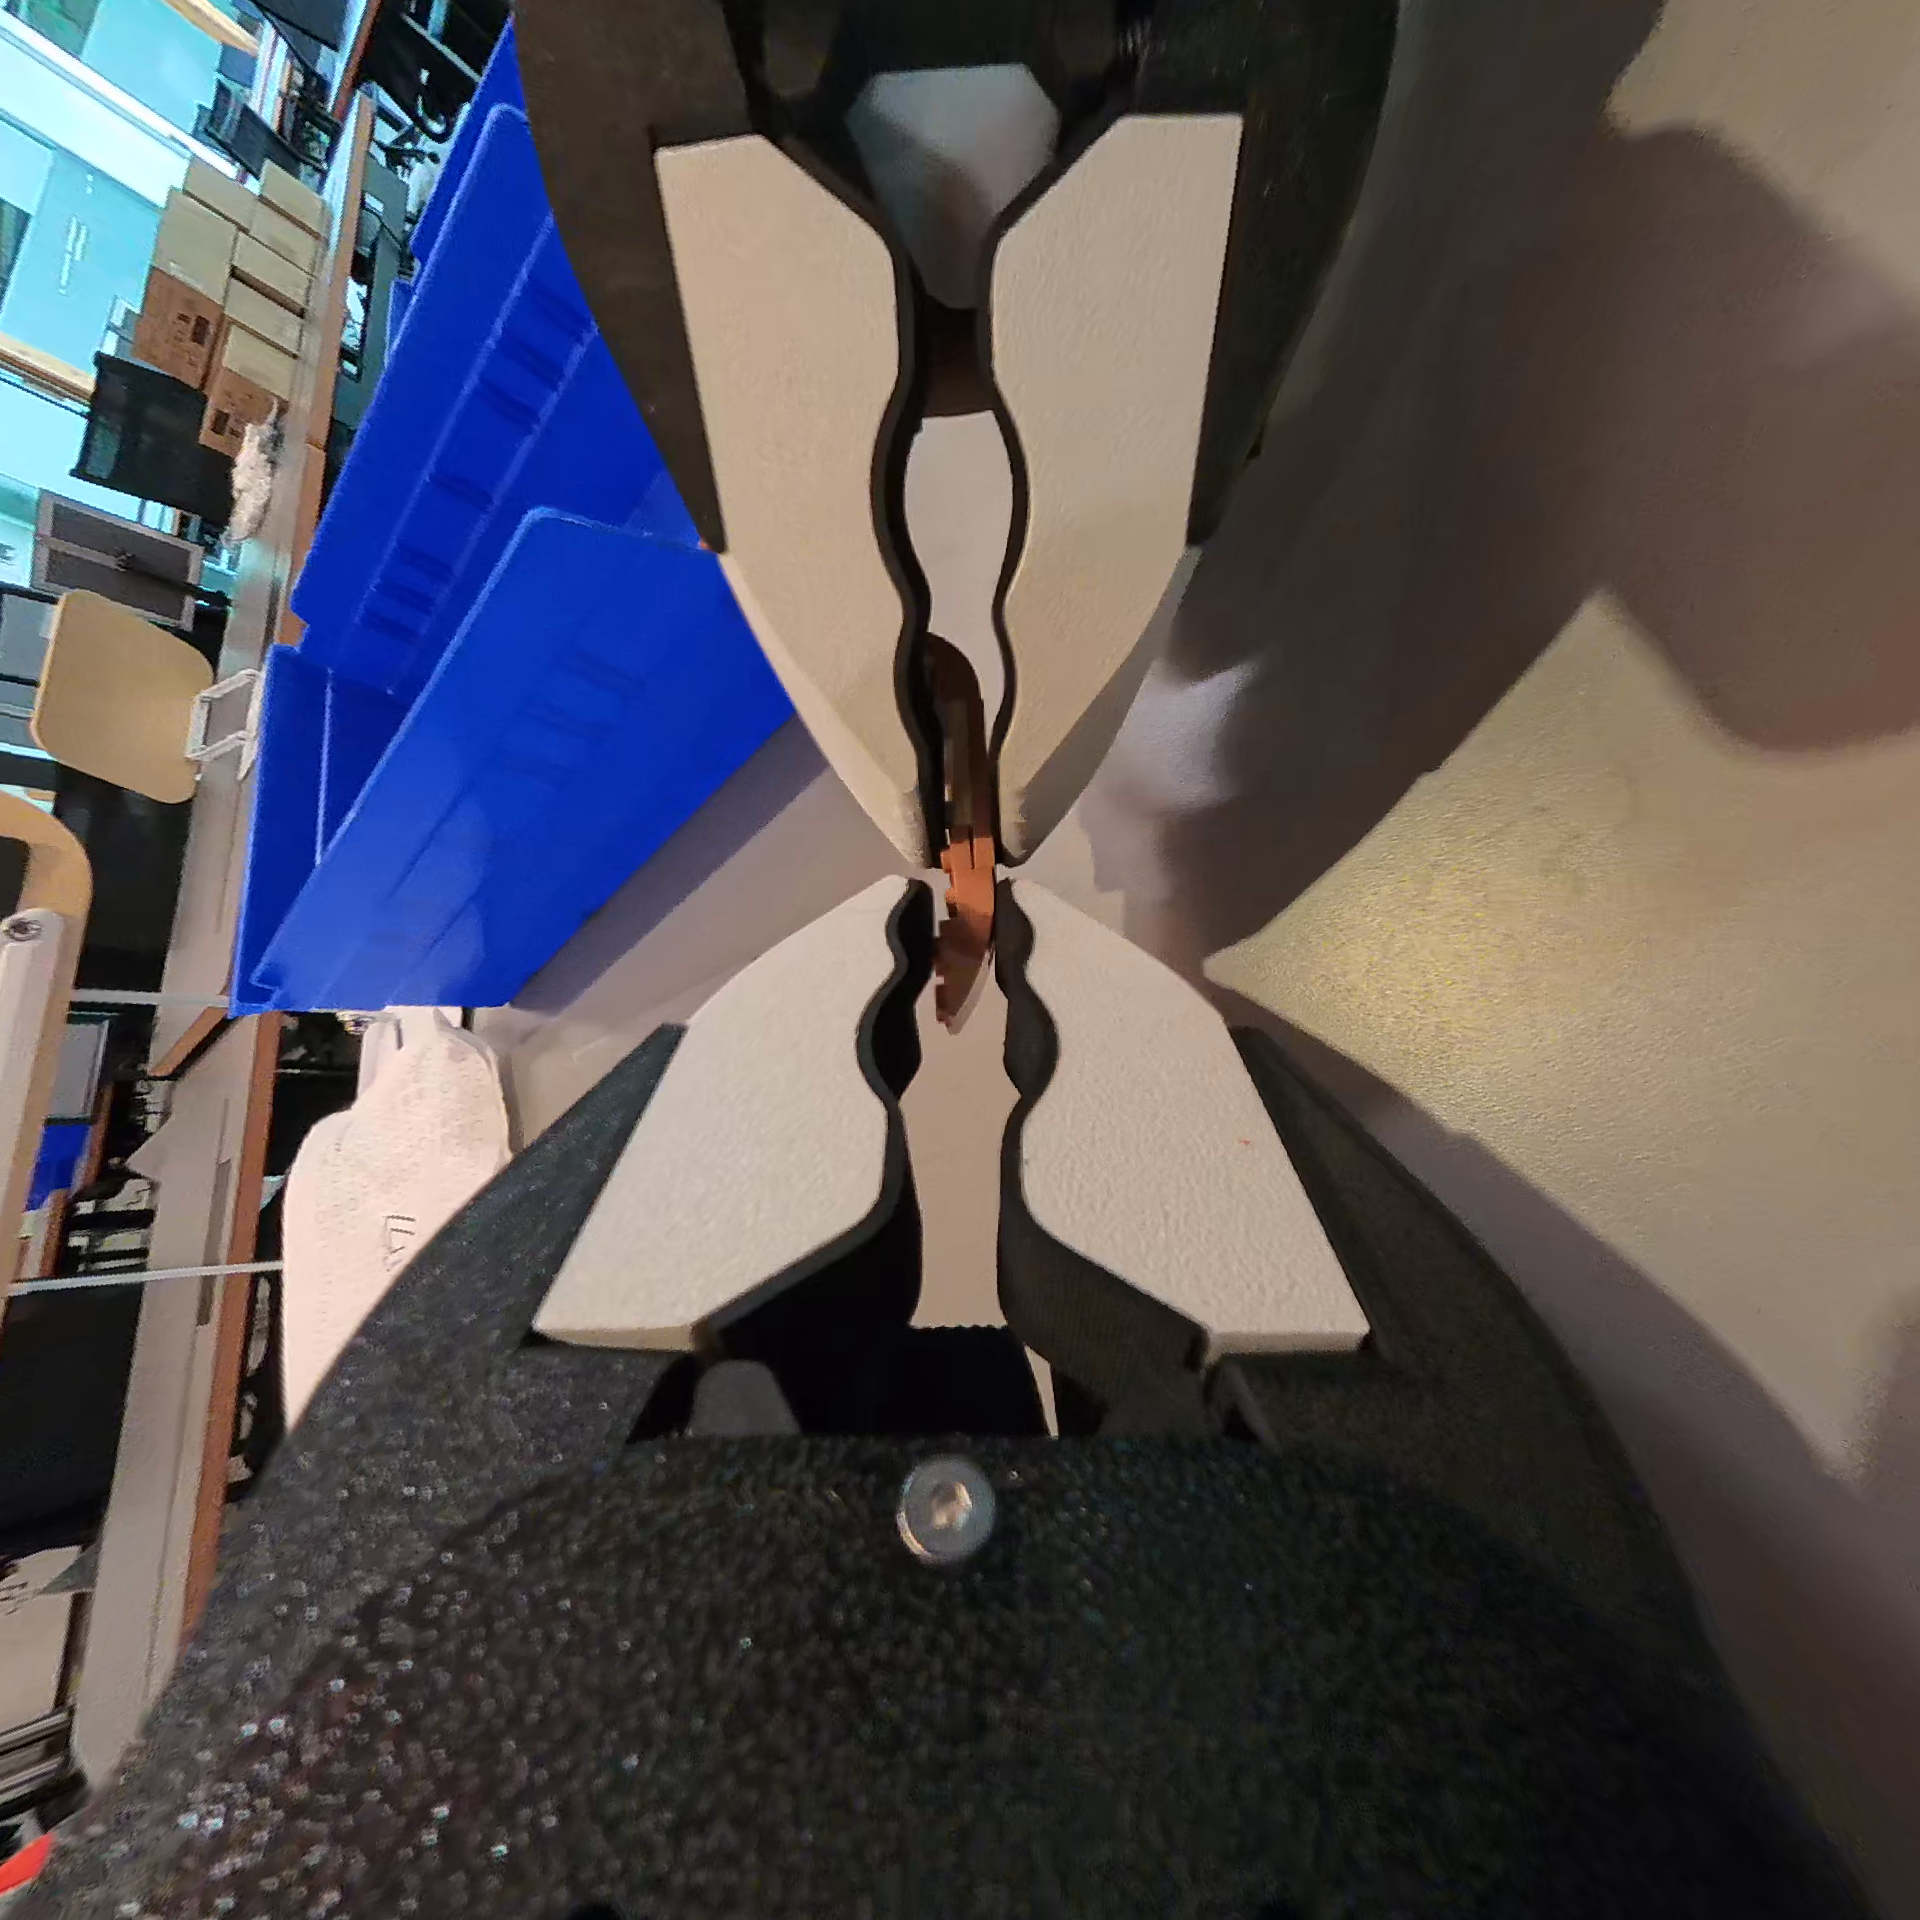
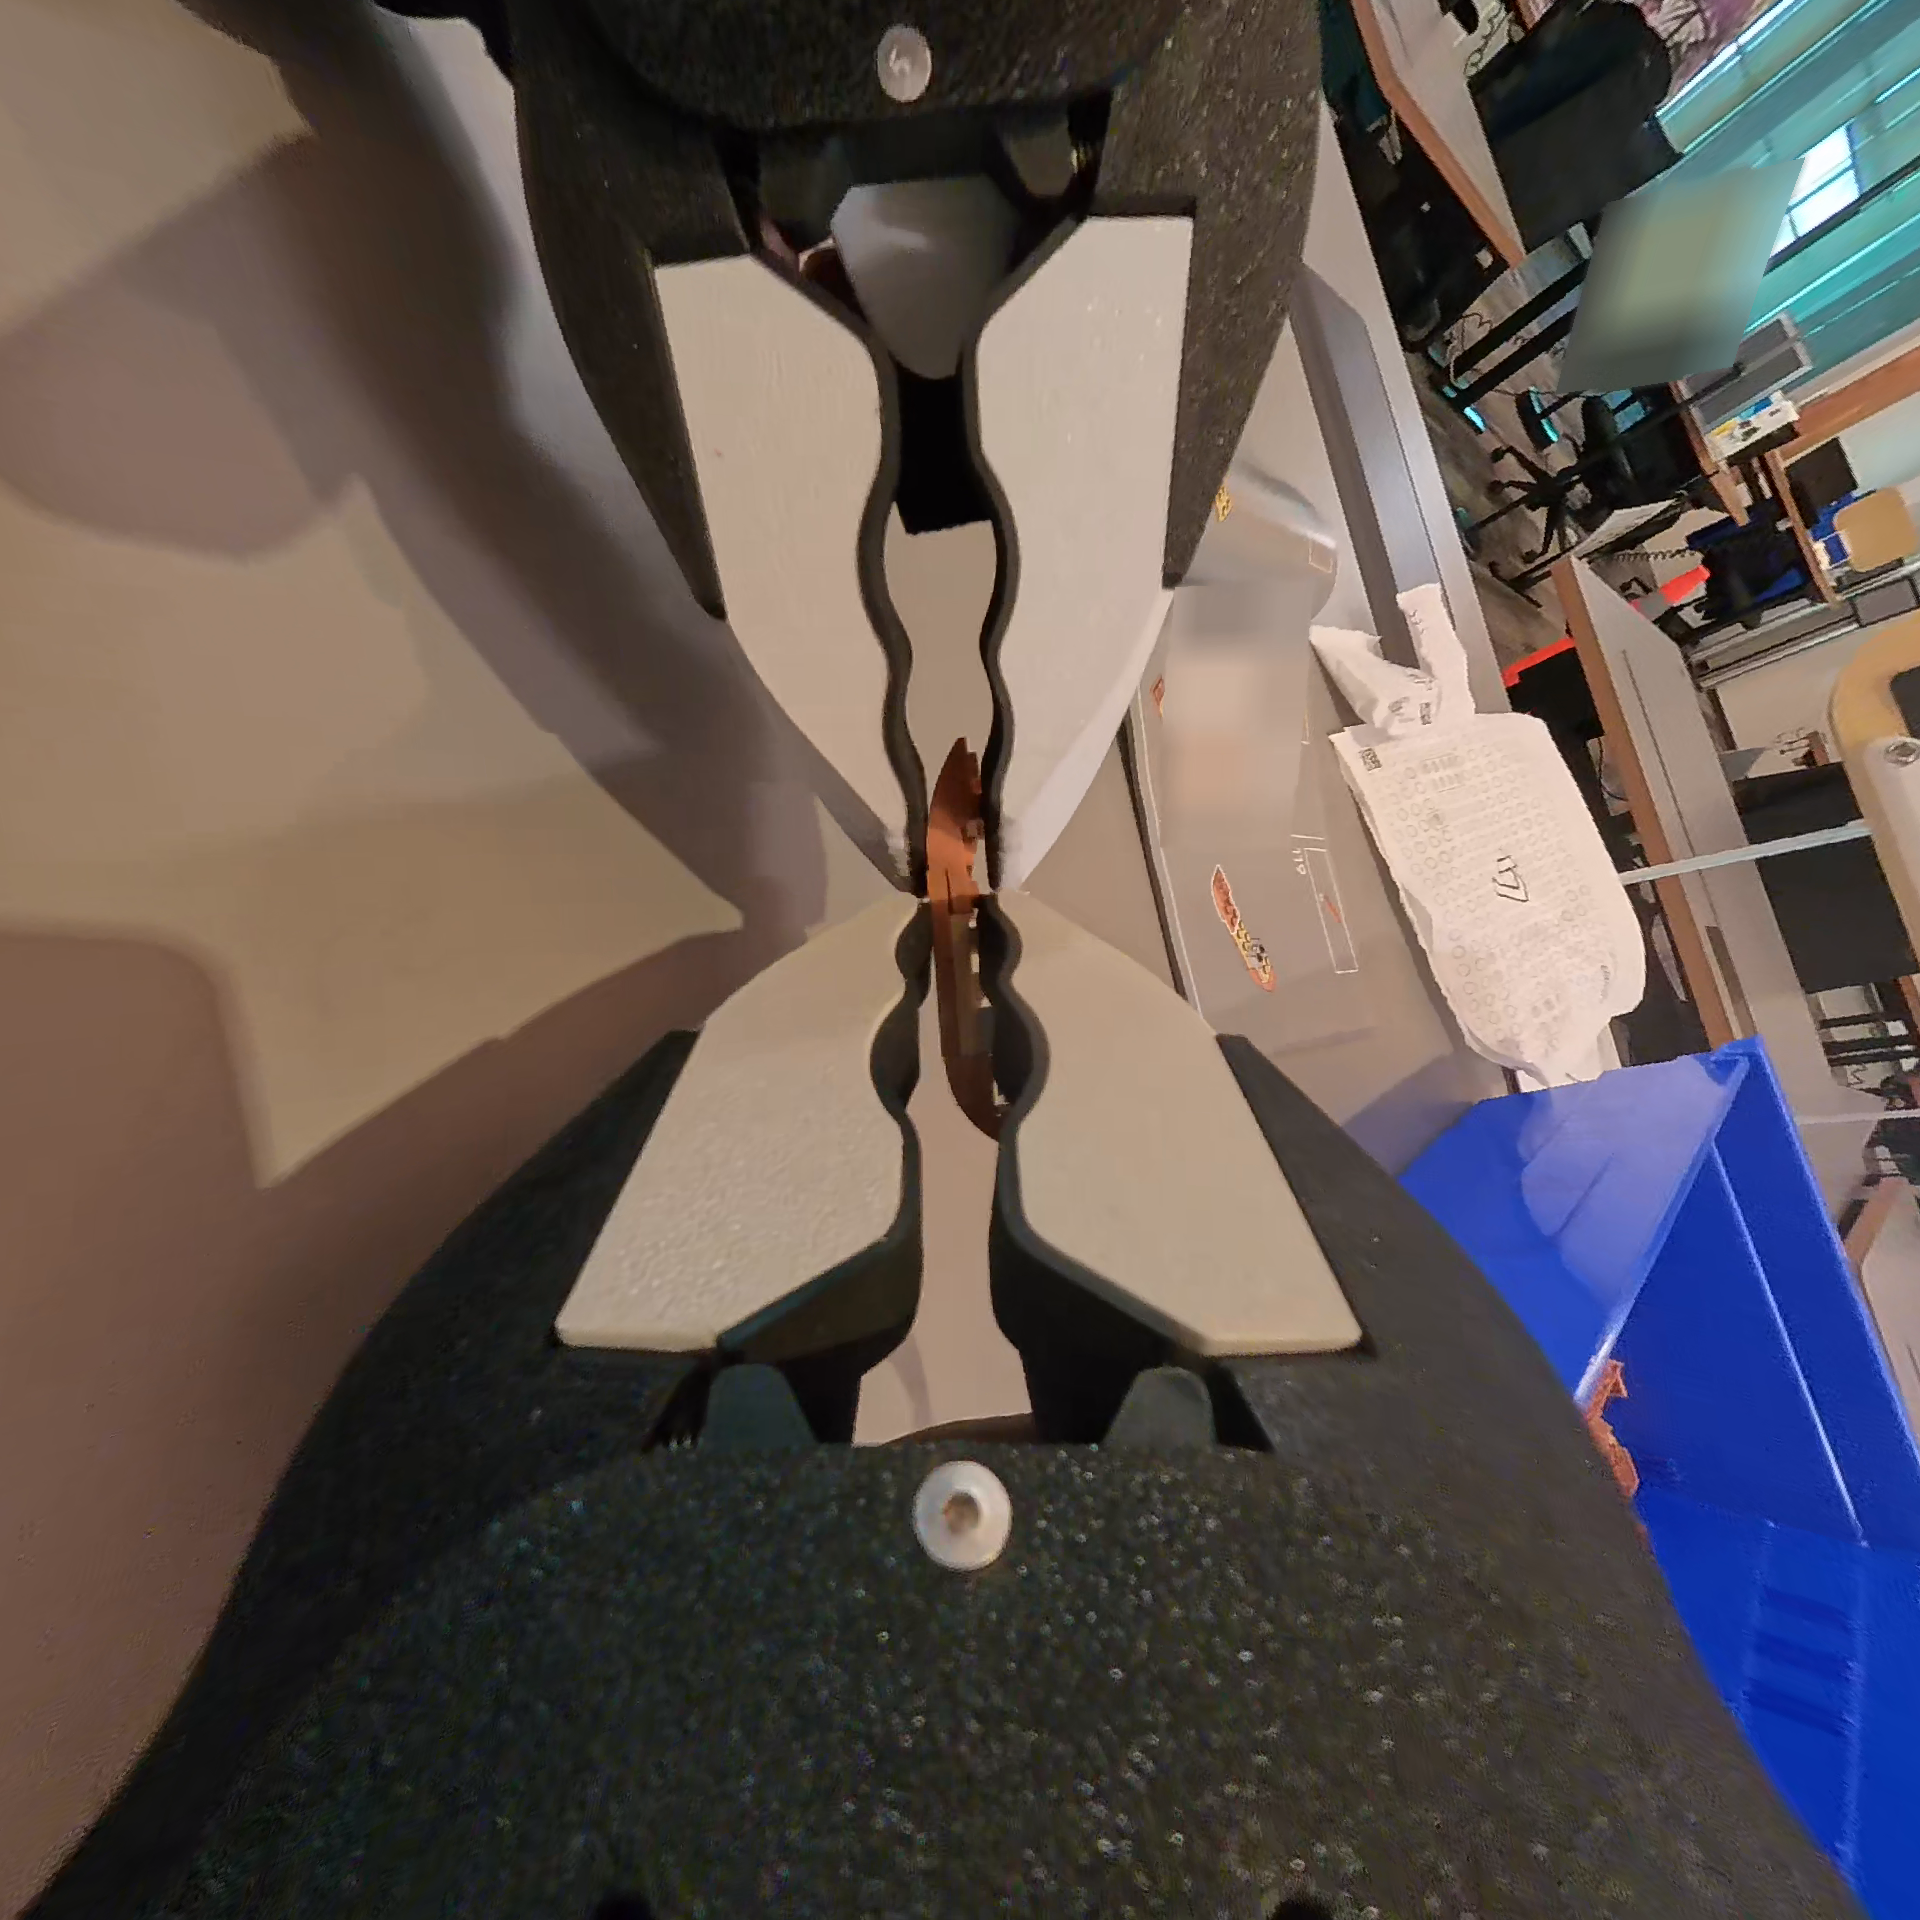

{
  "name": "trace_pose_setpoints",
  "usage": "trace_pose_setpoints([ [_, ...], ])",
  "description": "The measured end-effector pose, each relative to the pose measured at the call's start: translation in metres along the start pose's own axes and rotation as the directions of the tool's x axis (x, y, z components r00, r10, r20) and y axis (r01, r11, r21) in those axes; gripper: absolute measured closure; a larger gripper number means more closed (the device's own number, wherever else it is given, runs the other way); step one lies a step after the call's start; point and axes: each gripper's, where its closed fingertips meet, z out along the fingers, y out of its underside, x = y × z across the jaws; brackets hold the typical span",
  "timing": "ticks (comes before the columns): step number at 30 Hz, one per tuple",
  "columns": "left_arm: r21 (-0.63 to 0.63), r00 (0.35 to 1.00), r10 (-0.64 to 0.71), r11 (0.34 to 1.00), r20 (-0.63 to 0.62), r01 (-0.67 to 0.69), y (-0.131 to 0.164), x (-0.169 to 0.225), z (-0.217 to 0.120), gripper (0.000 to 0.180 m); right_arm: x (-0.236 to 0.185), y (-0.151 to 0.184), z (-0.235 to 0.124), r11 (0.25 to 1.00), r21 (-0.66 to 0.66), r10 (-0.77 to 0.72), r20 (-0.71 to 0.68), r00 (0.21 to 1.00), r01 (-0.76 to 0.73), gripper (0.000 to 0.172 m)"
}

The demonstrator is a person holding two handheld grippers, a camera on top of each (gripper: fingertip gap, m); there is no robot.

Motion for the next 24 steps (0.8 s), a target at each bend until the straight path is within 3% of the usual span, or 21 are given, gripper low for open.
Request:
trace_pose_setpoints([
  [8, -0.027, 0.998, 0.0, 1.0, -0.07, -0.002, 0.0, 0.007, -0.002, 0.17, -0.005, -0.002, 0.0, 0.999, -0.013, -0.044, 0.018, 0.999, 0.044, 0.164],
  [12, -0.014, 1.0, -0.003, 1.0, -0.031, 0.003, -0.001, 0.001, -0.002, 0.169, 0.0, -0.003, -0.001, 0.999, -0.001, -0.042, -0.006, 0.999, 0.042, 0.164],
  [18, 0.126, 0.996, -0.086, 0.988, 0.006, 0.084, -0.01, -0.011, -0.017, 0.147, 0.01, -0.012, -0.008, 0.995, 0.093, 0.03, -0.042, 0.999, -0.026, 0.164],
  [24, 0.232, 0.987, -0.159, 0.96, -0.012, 0.158, -0.012, -0.017, -0.026, 0.163, 0.015, -0.026, -0.016, 0.973, 0.205, 0.11, -0.013, 0.994, -0.105, 0.164],
])
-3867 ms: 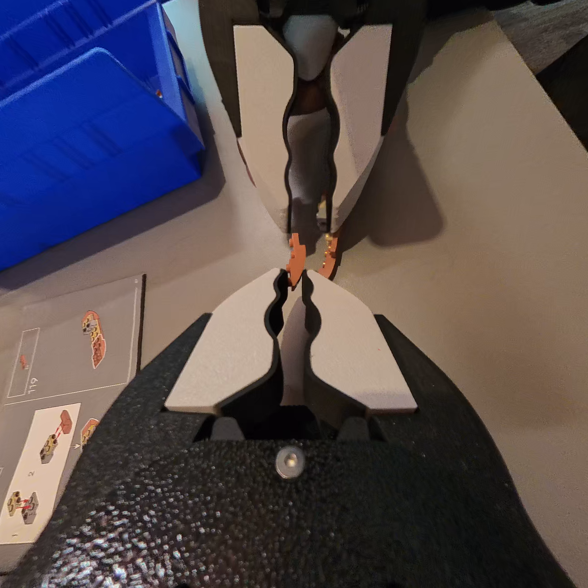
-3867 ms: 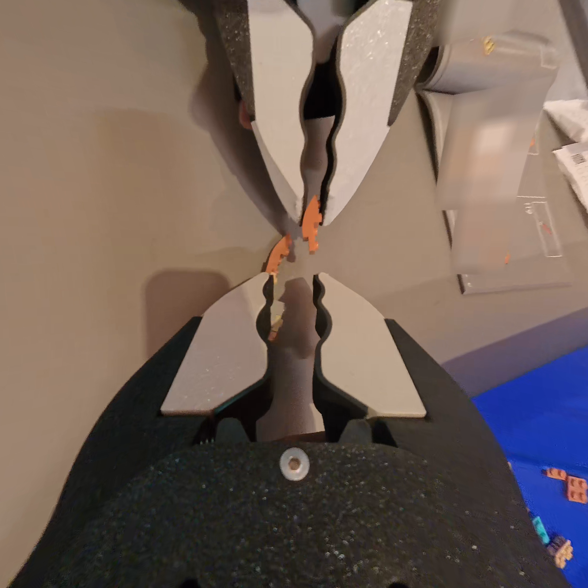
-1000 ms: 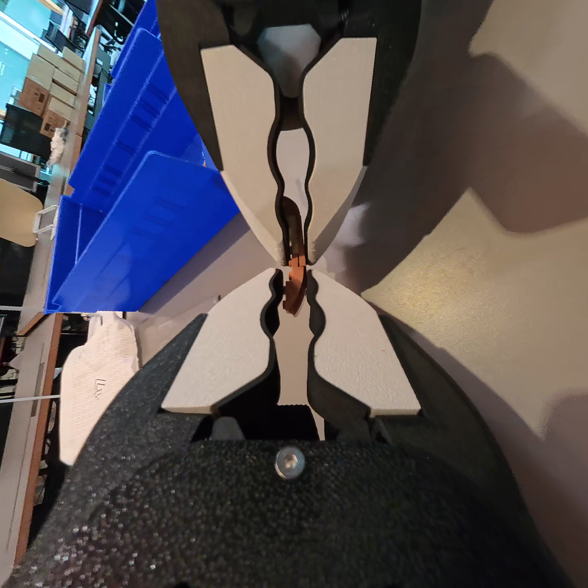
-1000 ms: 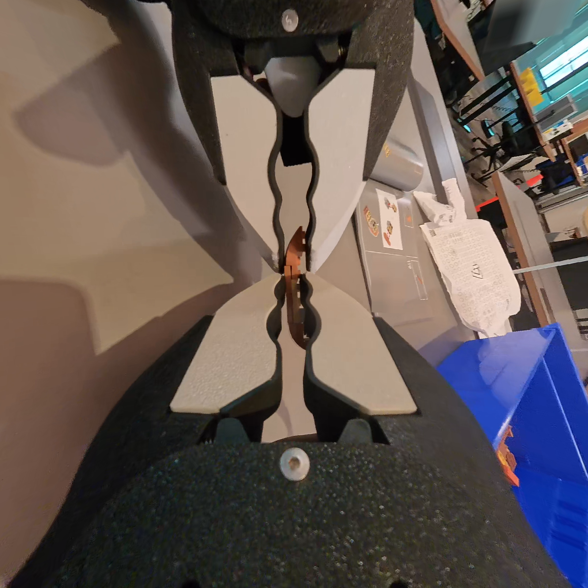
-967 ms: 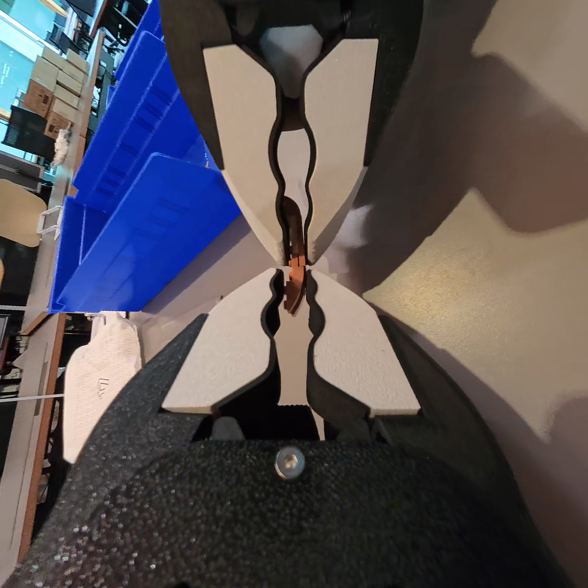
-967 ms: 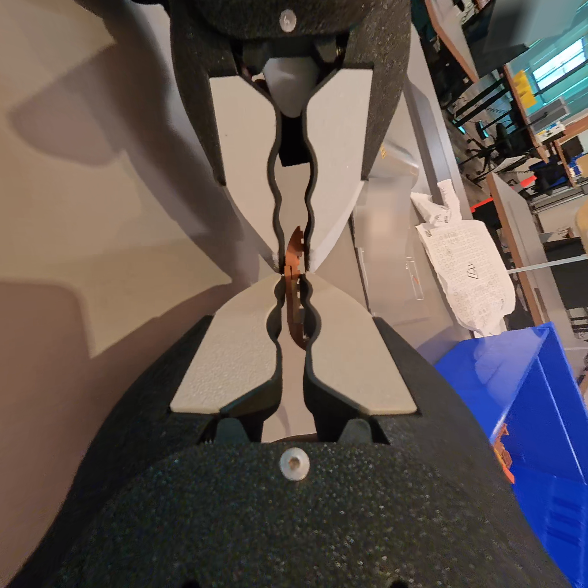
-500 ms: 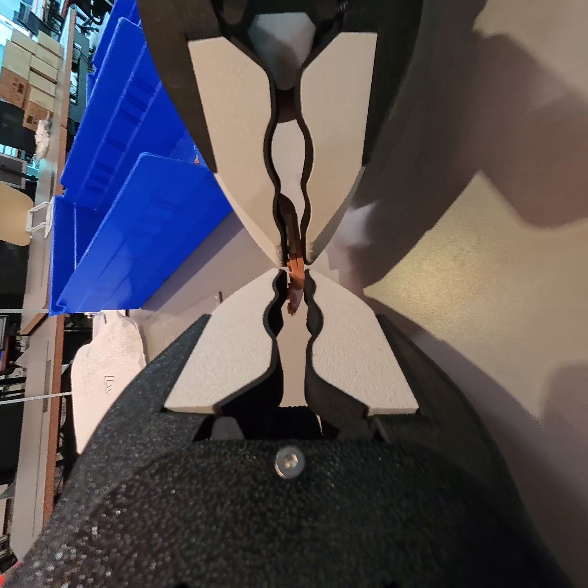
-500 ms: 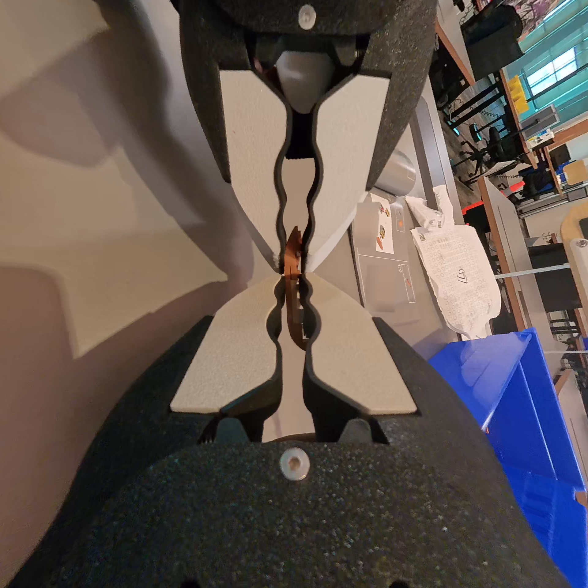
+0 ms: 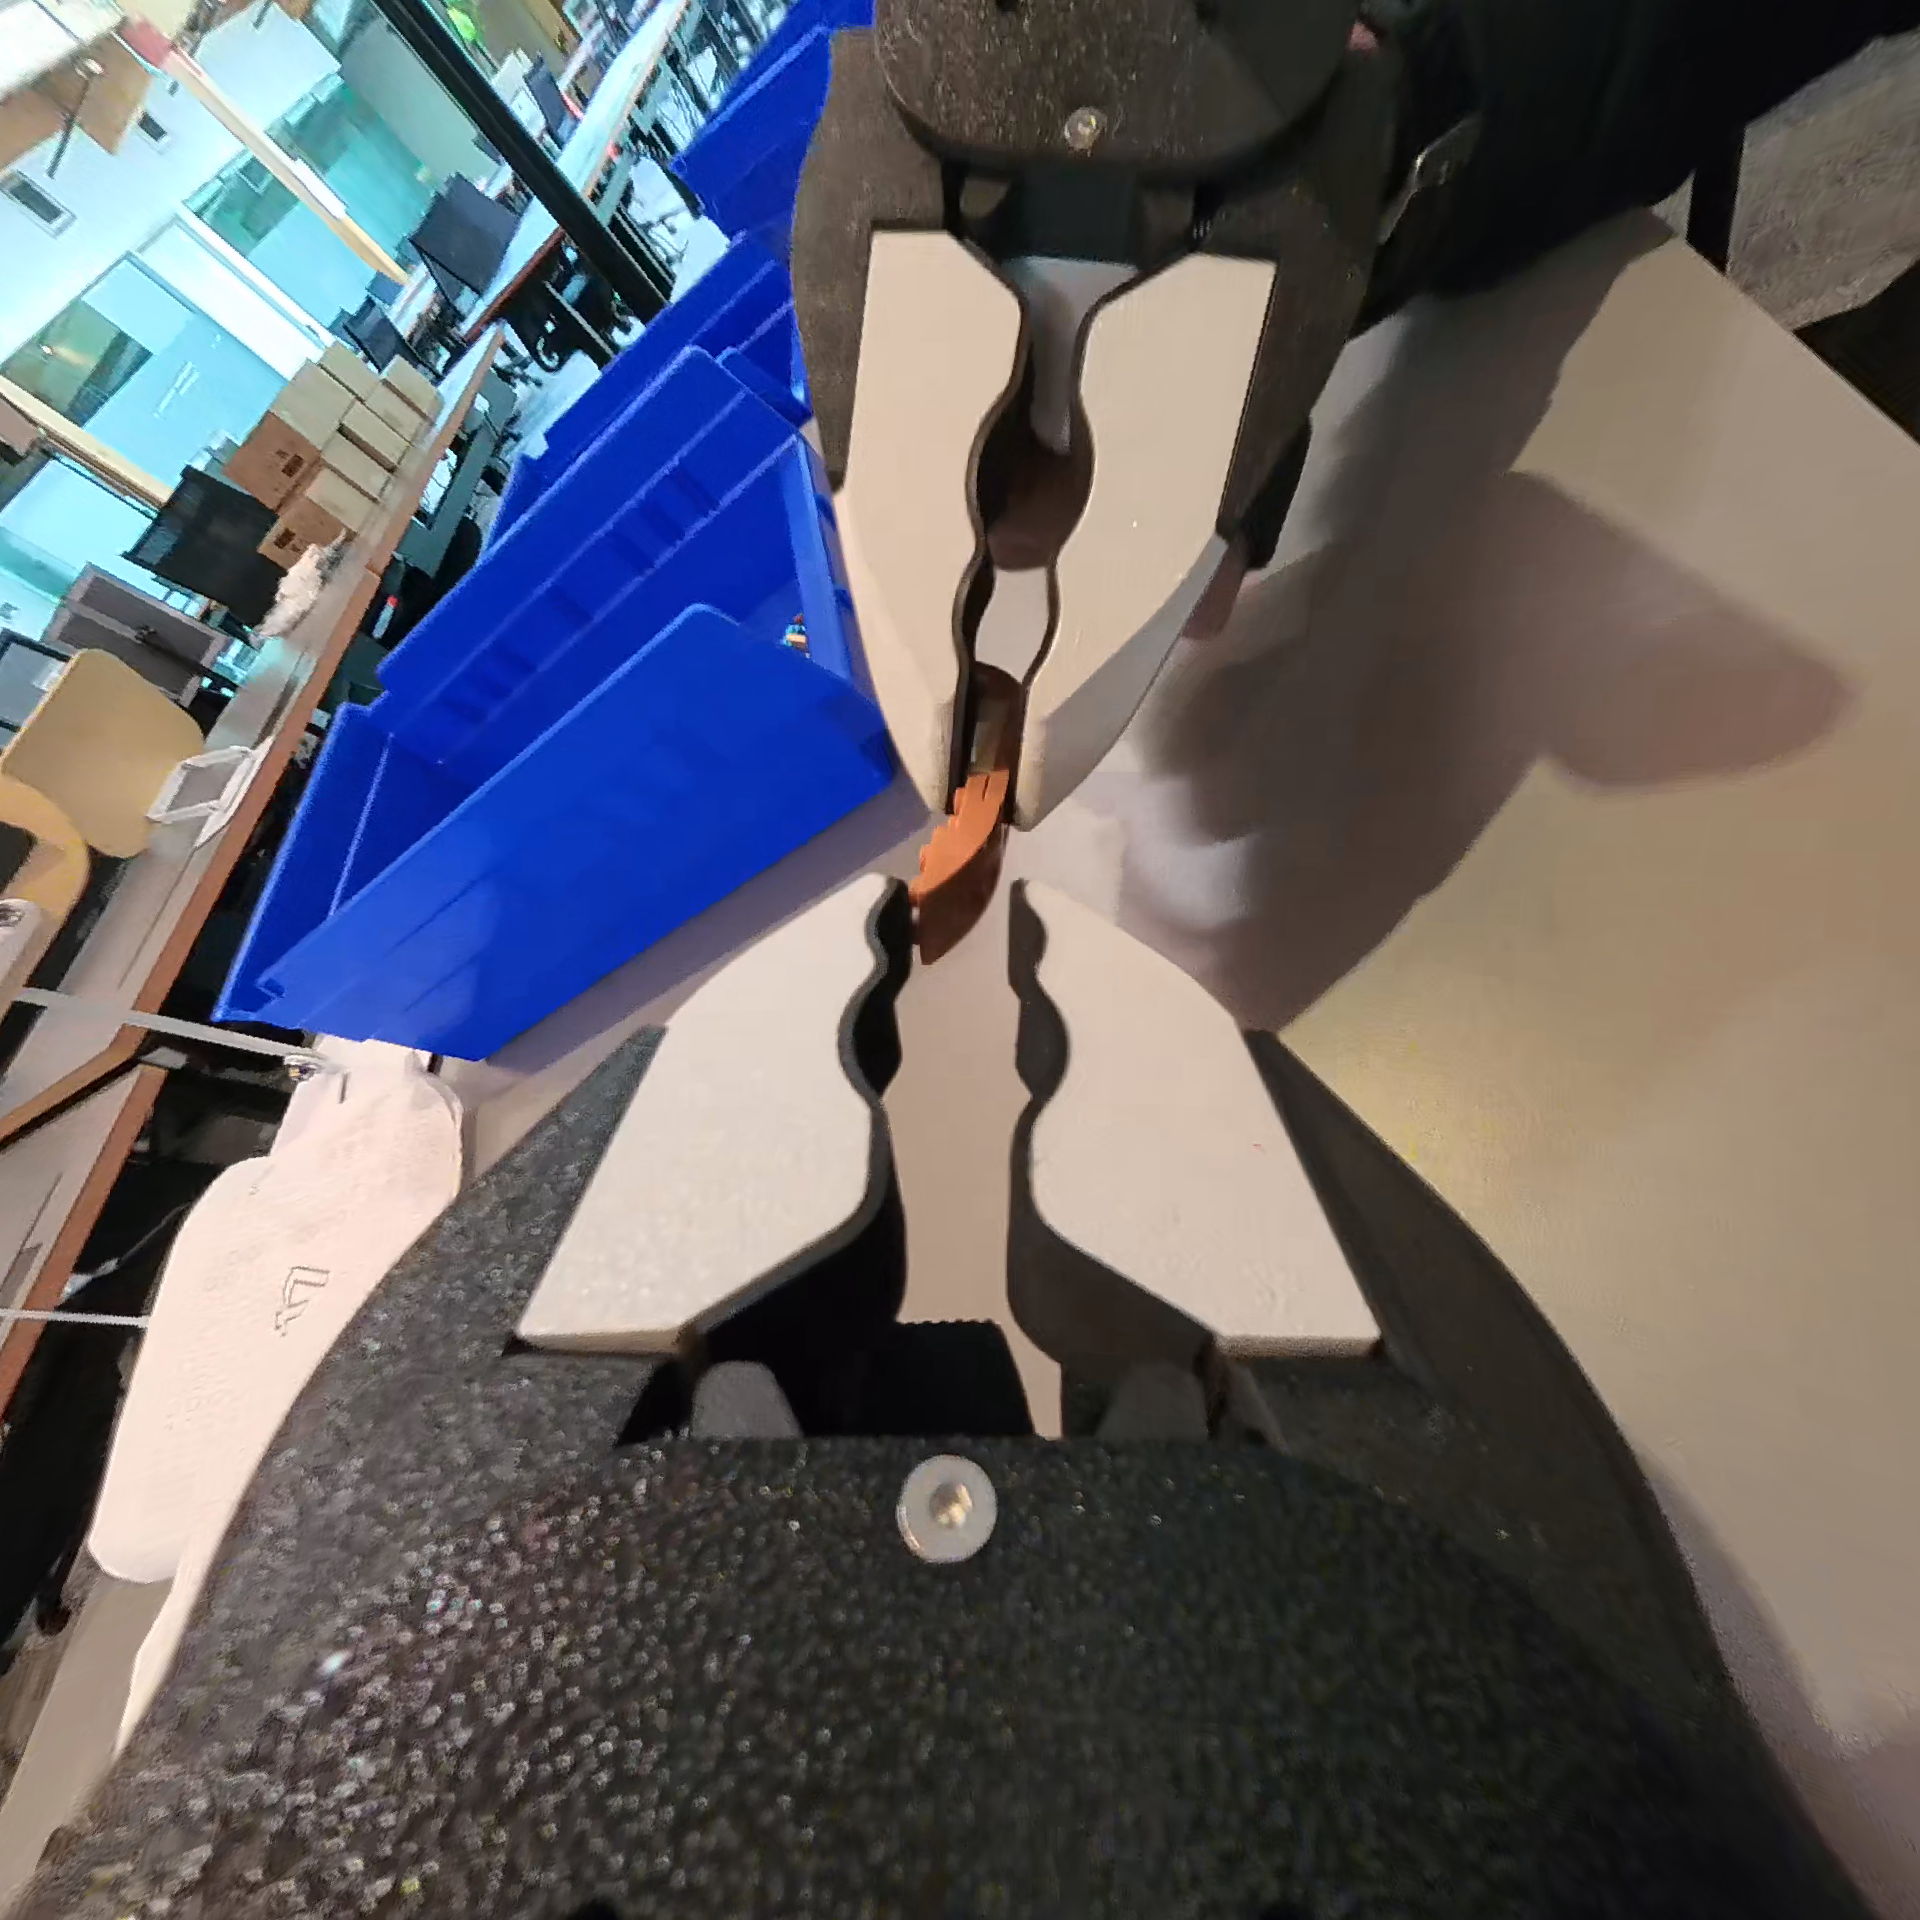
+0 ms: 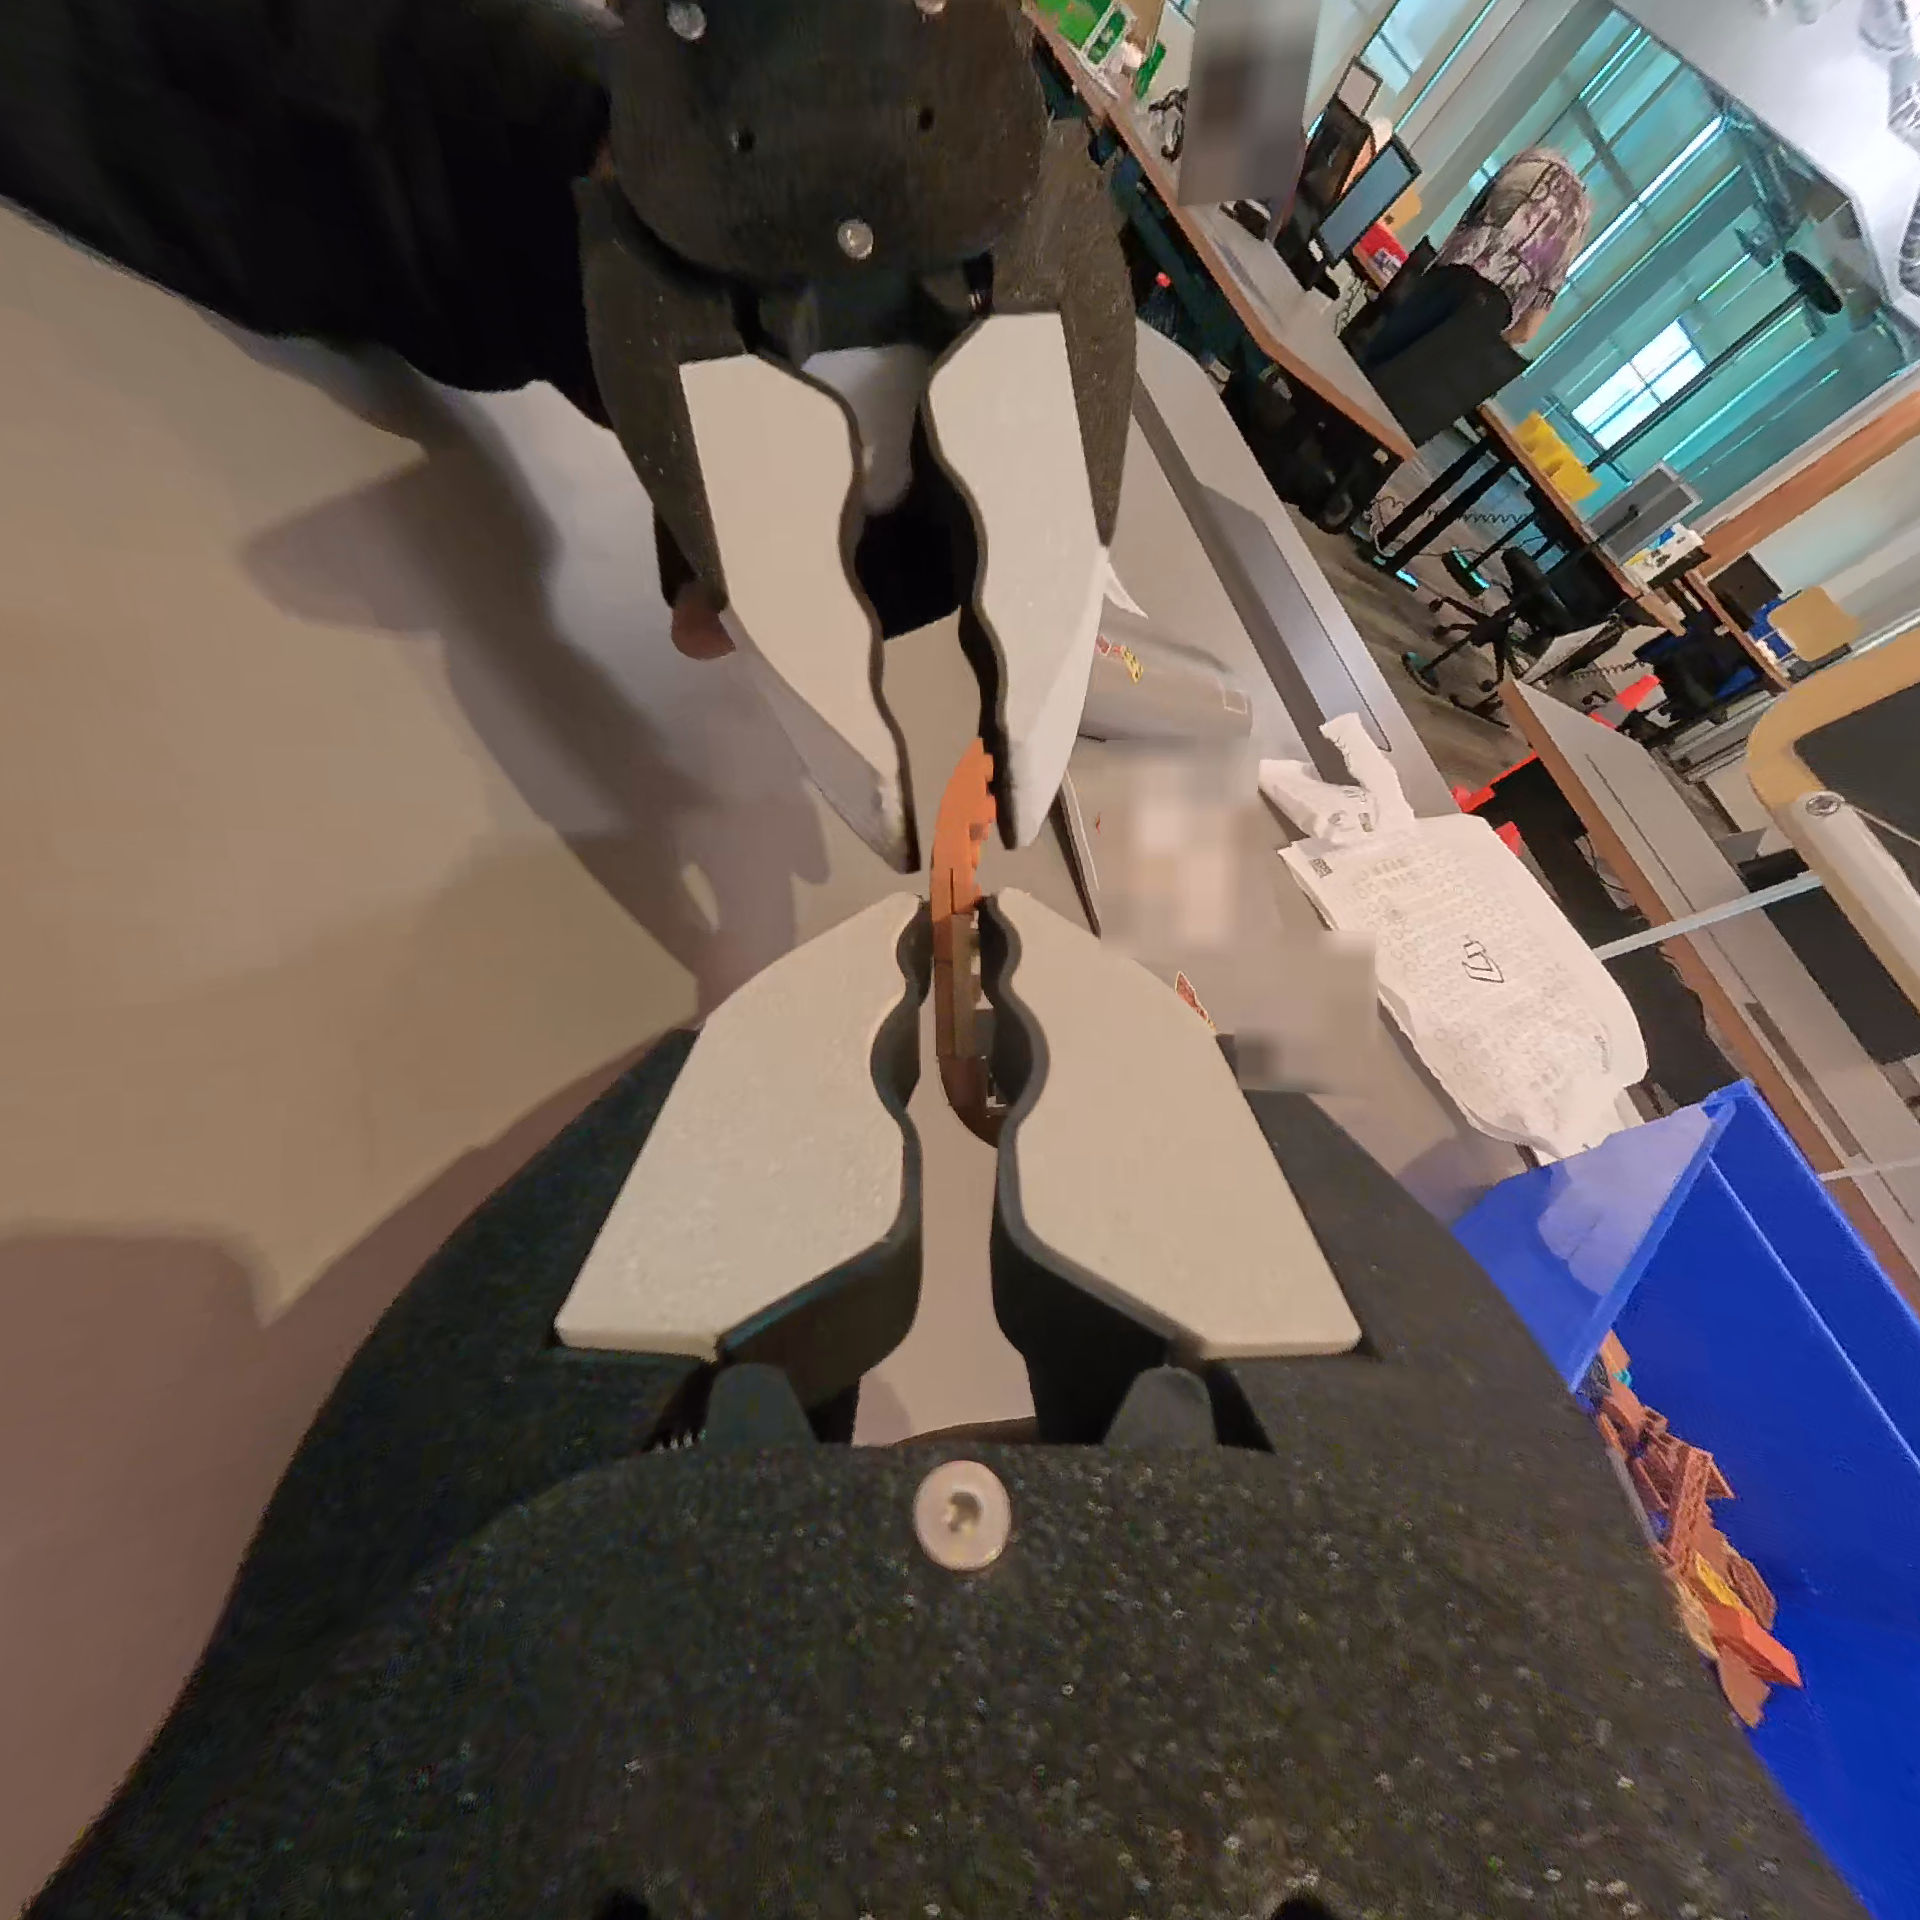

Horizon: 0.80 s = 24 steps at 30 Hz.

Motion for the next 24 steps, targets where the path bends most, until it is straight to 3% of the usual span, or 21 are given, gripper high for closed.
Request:
trace_pose_setpoints([
  [7, 0.023, 1.0, 0.002, 1.0, -0.031, -0.001, -0.002, 0.002, -0.003, 0.168, -0.003, -0.003, 0.0, 1.0, 0.019, -0.02, 0.008, 1.0, 0.02, 0.164],
  [17, 0.027, 0.994, -0.025, 0.999, -0.108, 0.029, -0.002, 0.01, -0.005, 0.17, -0.007, -0.001, 0.004, 0.98, -0.028, -0.2, -0.054, 0.978, 0.199, 0.159],
  [24, 0.017, 0.991, -0.023, 1.0, -0.132, 0.025, 0.001, 0.015, -0.002, 0.17, -0.013, 0.006, 0.007, 0.978, -0.075, -0.197, -0.005, 0.98, 0.196, 0.163],
])
